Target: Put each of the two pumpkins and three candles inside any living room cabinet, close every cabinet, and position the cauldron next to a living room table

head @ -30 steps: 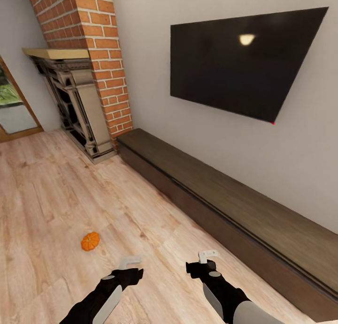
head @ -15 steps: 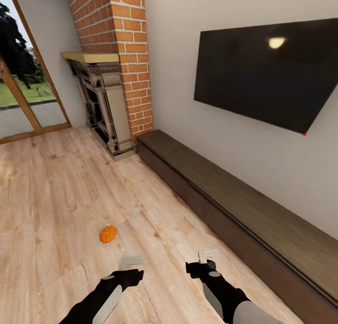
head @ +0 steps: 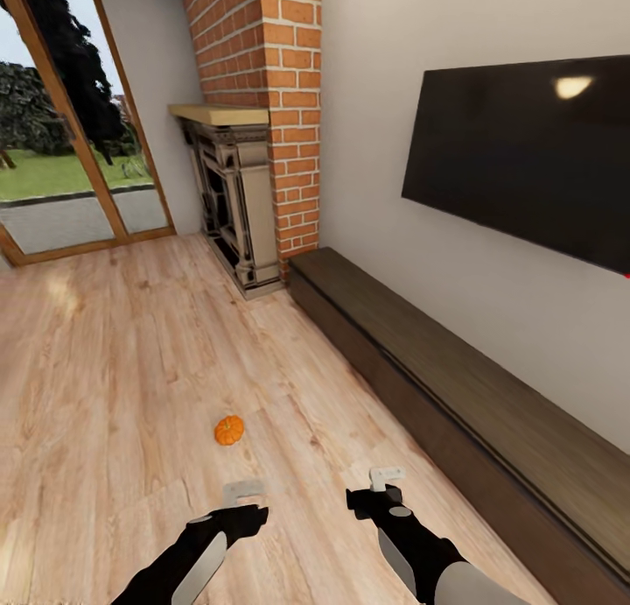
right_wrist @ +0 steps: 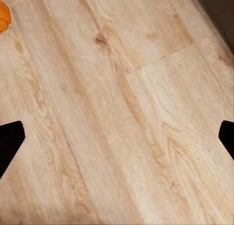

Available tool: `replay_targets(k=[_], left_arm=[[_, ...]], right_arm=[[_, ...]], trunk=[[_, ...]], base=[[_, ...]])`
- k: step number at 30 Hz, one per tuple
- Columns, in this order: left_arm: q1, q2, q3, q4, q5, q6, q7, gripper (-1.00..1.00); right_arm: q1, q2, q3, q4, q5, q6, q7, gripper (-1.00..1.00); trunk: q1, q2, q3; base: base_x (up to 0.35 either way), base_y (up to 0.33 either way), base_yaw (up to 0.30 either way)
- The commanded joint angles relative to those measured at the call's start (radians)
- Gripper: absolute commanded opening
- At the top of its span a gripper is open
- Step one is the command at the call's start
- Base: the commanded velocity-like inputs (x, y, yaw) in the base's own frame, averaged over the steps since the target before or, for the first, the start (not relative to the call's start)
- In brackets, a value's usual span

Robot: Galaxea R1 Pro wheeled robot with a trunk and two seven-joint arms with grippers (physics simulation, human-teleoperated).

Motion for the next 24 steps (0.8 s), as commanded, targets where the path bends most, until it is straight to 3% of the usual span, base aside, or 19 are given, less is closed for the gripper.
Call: replay_targets(k=[1, 24], left_arm=[[-0.001, 0.001, -0.006, -0.001, 0.011, 0.002, 0.01, 1.0], [-0.001, 0.018, -0.006, 0.029, 0.012, 0.002, 0.009, 1.0]], right_arm=[[0.0, -0.001, 0.009, -0.002, -0.009, 0.002, -0.007, 1.0], [0.001, -0.002, 0.009, -0.002, -0.008, 0.0, -0.005, 1.0]], trunk=[[-0.004, 0.007, 0.004], [-0.092, 0.168, 0.107]], base=[[0.0, 0.0, 0.201], [0.0, 0.0, 0.171]])
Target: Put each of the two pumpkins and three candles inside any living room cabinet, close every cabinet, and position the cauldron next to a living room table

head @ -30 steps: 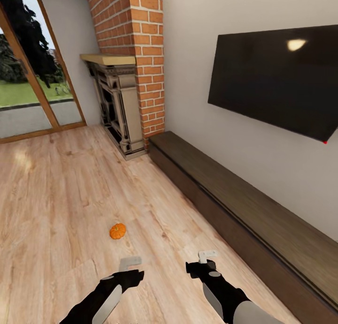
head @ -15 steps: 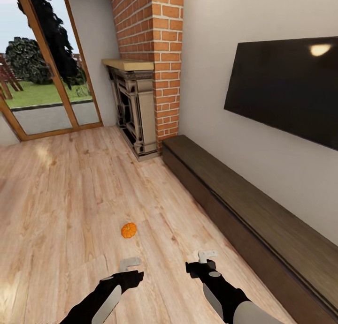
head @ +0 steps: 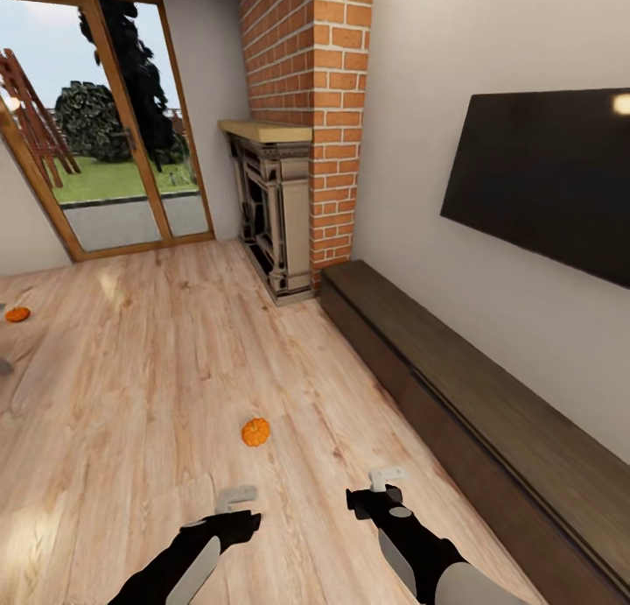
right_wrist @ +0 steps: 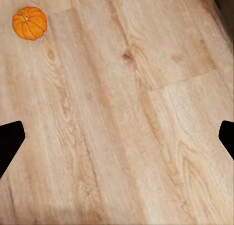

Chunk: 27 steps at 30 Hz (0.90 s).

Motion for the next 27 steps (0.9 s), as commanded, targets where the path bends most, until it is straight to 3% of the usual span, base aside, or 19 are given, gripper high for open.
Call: replay_targets(k=[1, 15, 22, 27], left_arm=[[-0.001, 0.003, -0.007, -0.001, 0.011, 0.002, 0.01, 1.0], [-0.001, 0.006, -0.001, 0.025, 0.011, 0.0, 0.01, 1.0], [-0.001, 0.012, 0.085, 0.057, 0.009, 0.002, 0.007, 1.0], [-0.001, 0.015, 0.1, 0.114, 0.01, -0.007, 0.01, 1.0]], right_arm=[[-0.001, -0.001, 0.009, -0.001, -0.01, 0.003, -0.007, 1.0], [0.009, -0.001, 0.01, 0.0, -0.004, -0.055, -0.007, 1.0], [0.011, -0.001, 0.009, -0.001, -0.001, -0.061, -0.007, 1.0], [0.012, -0.001, 0.01, -0.001, -0.001, -0.062, -0.007, 1.0]], trunk=[[-0.004, 0.006, 0.004], [-0.057, 0.104, 0.067], [-0.069, 0.125, 0.087], [-0.069, 0.125, 0.095]], base=[[0.0, 0.0, 0.157], [0.0, 0.0, 0.141], [0.0, 0.0, 0.117], [0.0, 0.0, 0.098]])
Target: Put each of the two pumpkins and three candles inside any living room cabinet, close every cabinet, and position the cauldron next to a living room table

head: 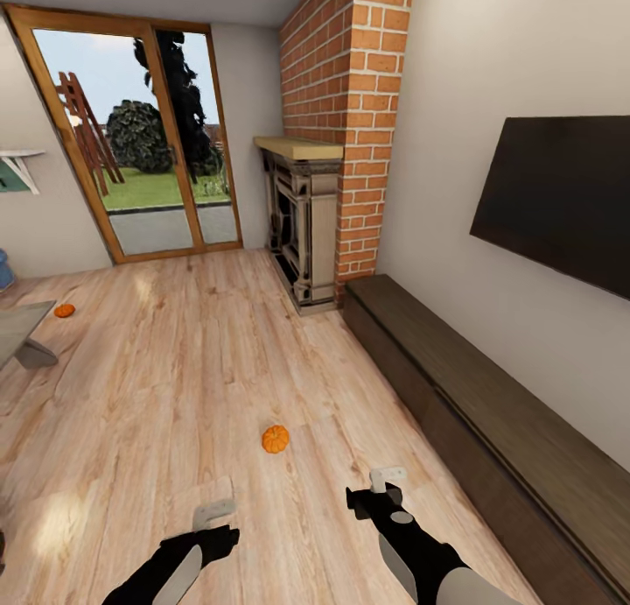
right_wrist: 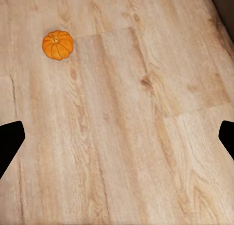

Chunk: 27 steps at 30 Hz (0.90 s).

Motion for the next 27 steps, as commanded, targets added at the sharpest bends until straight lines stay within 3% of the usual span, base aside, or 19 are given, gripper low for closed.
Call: replay_targets(k=[1, 5, 12, 18, 27], left_arm=[[-0.001, 0.002, -0.006, 0.019, 0.011, -0.003, 0.011, 1.0], [0.0, 0.002, -0.004, 0.074, 0.011, -0.03, 0.012, 1.0], [0.001, 0.0, -0.007, 0.261, 0.007, -0.094, 0.022, 1.0], [0.011, -0.004, -0.009, 0.38, 0.004, -0.192, 0.023, 1.0], [0.102, 0.001, -0.008, 0.417, 0.003, -0.272, 0.022, 1.0]], right_arm=[[-0.001, 0.0, 0.009, 0.001, -0.01, -0.004, -0.006, 1.0], [-0.001, 0.0, 0.009, 0.001, -0.01, -0.005, -0.006, 1.0], [0.0, -0.001, 0.008, 0.002, -0.01, -0.007, -0.006, 1.0], [0.008, -0.001, 0.009, 0.001, -0.007, -0.007, -0.006, 1.0], [0.03, -0.004, 0.007, 0.003, -0.005, -0.023, -0.006, 1.0]], trunk=[[0.0, -0.001, 0.0], [0.0, -0.001, 0.007], [0.0, -0.001, 0.018], [0.0, -0.001, 0.027], [0.0, -0.001, 0.041]], base=[[0.0, 0.0, 0.093], [0.0, 0.0, 0.088], [0.0, 0.0, 0.06], [0.0, 0.0, 0.011], [0.0, 0.0, 0.001]])
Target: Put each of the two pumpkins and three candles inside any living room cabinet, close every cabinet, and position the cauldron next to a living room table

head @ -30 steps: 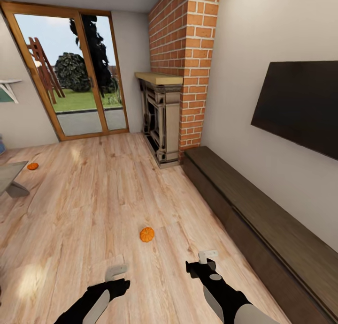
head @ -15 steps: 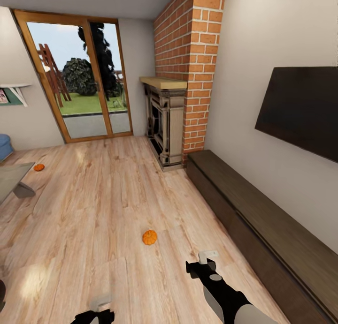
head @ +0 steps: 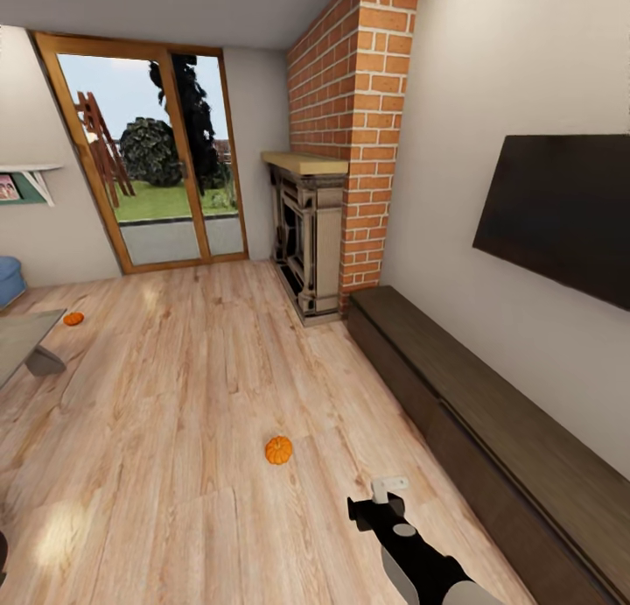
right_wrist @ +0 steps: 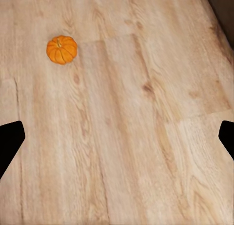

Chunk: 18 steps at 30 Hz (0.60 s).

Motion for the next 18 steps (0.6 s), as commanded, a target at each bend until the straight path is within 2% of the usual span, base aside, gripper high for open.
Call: replay_targets(k=[1, 3, 8, 18], left_arm=[[0.011, 0.001, -0.009, -0.003, 0.006, 0.003, 0.006, 1.0], [0.04, 0.001, -0.009, -0.002, 0.005, -0.002, 0.006, 1.0], [0.086, -0.001, -0.011, 0.0, 0.004, -0.007, 0.005, 1.0], [0.1, -0.001, -0.011, 0.0, 0.004, -0.009, -0.001, 1.0]], right_arm=[[0.002, -0.001, 0.008, 0.001, -0.011, -0.014, -0.006, 1.0], [0.021, 0.0, 0.009, 0.001, -0.013, -0.052, -0.007, 1.0], [0.039, 0.001, 0.01, 0.001, -0.014, -0.076, -0.007, 1.0], [0.049, -0.001, 0.007, 0.001, -0.023, -0.085, -0.006, 1.0]], trunk=[[0.0, -0.001, 0.0], [0.0, -0.001, 0.004], [0.0, -0.001, 0.012], [0.0, -0.001, 0.028]], base=[[0.0, 0.0, 0.0], [0.0, 0.0, 0.0], [0.0, 0.0, 0.0], [0.0, 0.0, 0.0]])
